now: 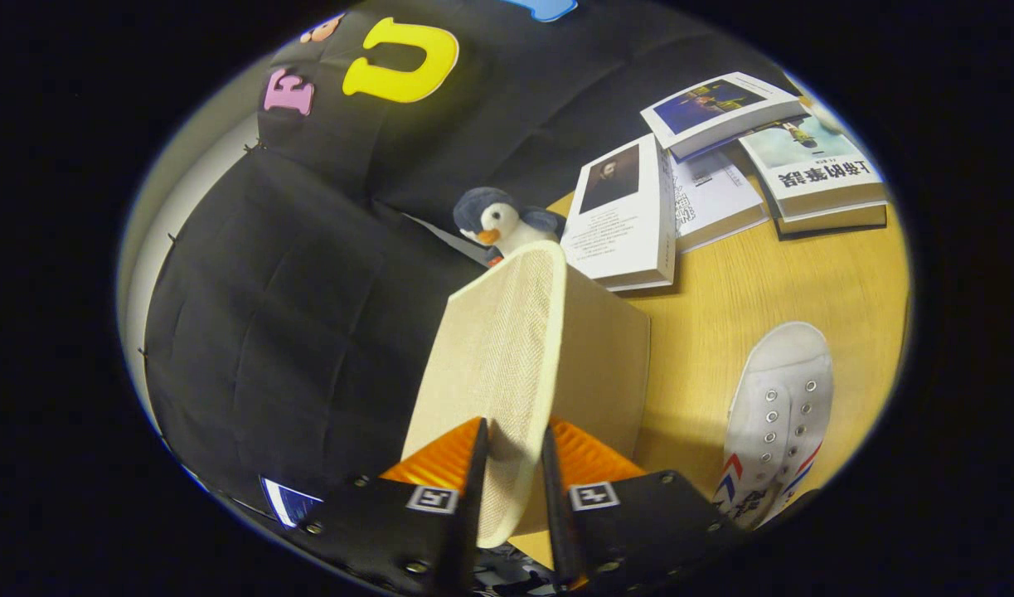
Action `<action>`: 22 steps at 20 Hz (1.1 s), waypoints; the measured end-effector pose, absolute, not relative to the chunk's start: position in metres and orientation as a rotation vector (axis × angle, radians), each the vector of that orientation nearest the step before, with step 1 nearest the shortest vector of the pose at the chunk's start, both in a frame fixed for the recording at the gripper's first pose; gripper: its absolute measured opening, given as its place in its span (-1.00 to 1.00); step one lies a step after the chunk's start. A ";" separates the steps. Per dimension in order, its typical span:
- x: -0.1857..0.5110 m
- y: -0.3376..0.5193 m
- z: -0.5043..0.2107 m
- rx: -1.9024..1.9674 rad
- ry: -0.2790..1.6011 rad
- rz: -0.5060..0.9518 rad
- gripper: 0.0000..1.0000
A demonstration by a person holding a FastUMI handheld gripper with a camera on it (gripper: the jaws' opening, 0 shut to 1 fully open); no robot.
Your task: Open the storage box then place both shoes into the box .Put the left shoe in first, then the right shoe, with the right side of both shoes facing outward in a uniform manner.
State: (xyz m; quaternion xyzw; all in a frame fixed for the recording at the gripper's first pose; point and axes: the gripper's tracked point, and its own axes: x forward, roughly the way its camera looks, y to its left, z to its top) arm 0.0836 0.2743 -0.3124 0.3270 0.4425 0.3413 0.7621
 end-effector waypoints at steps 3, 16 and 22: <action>0.084 0.266 -0.296 0.729 0.969 0.753 -0.88; 0.074 0.375 -0.167 0.684 0.837 0.936 -0.84; 0.063 0.467 -0.143 0.656 0.813 1.024 -0.84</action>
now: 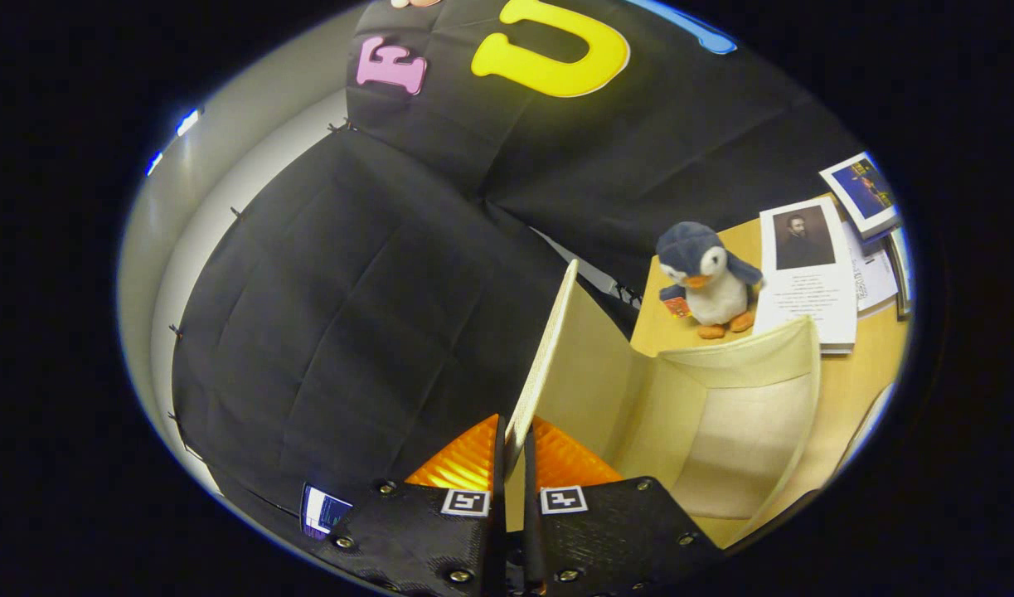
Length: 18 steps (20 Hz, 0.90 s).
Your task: Open the storage box then place both shoes into the box .Put the left shoe in first, then the right shoe, with the right side of both shoes facing outward in a uniform manner.
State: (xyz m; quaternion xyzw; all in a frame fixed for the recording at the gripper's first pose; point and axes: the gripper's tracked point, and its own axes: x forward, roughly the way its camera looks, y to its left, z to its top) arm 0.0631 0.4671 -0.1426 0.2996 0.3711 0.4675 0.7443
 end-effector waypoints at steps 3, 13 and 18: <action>0.049 0.507 -0.147 0.643 0.847 1.042 -0.84; 0.037 0.537 -0.166 0.313 0.759 1.067 0.83; 0.032 0.492 -0.171 0.187 0.709 1.052 0.84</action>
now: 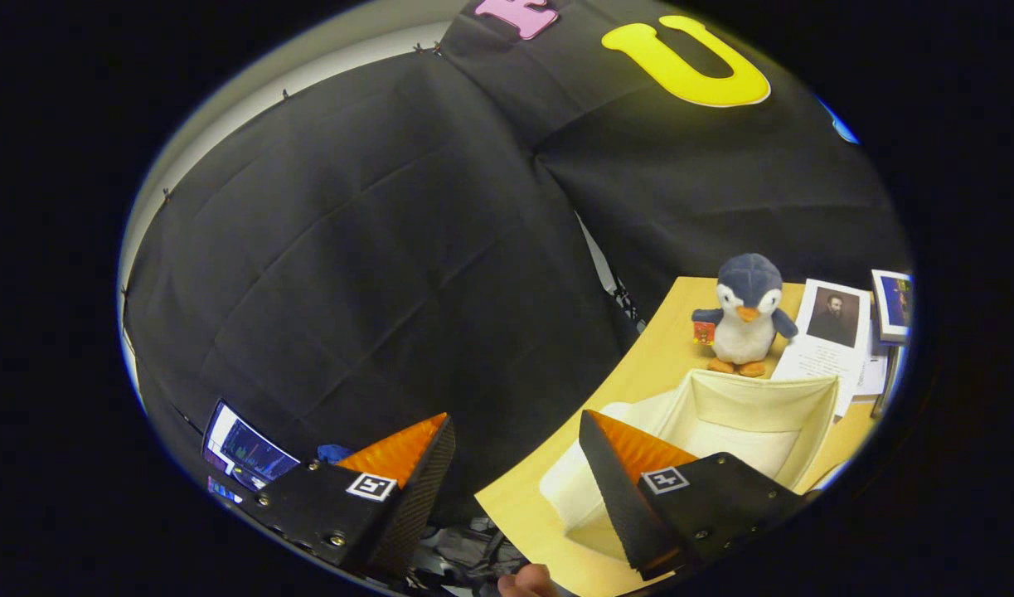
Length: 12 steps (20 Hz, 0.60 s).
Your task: Open the storage box then place both shoes into the box .Put the left shoe in first, then the right shoe, with the right side of both shoes facing outward in a uniform manner.
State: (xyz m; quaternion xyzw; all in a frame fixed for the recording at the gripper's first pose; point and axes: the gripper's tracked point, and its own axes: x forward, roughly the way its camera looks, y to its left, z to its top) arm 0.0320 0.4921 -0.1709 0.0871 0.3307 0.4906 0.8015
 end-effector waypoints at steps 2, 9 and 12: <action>0.036 0.468 -0.173 0.157 0.681 1.020 0.84; 0.050 0.382 -0.178 0.076 0.601 0.886 0.85; 0.054 0.343 -0.183 0.063 0.581 0.815 0.84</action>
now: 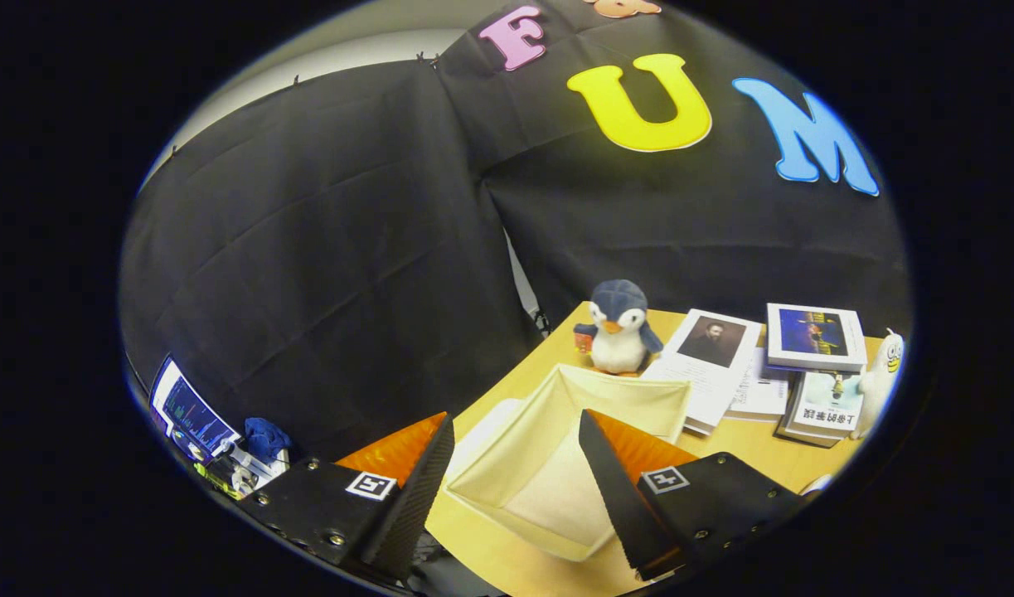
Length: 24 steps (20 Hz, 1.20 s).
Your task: Open the storage box then place both shoes into the box .Put the left shoe in first, then the right shoe, with the right side of both shoes facing outward in a uniform manner.
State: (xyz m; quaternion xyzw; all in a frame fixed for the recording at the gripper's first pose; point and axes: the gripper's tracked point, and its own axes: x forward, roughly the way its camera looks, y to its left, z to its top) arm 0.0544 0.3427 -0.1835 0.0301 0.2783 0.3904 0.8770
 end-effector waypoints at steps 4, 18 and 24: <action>0.062 0.280 -0.200 0.024 0.562 0.694 0.85; 0.035 0.126 -0.301 -0.015 0.714 0.395 0.84; 0.021 0.109 -0.357 -0.055 0.829 0.362 0.85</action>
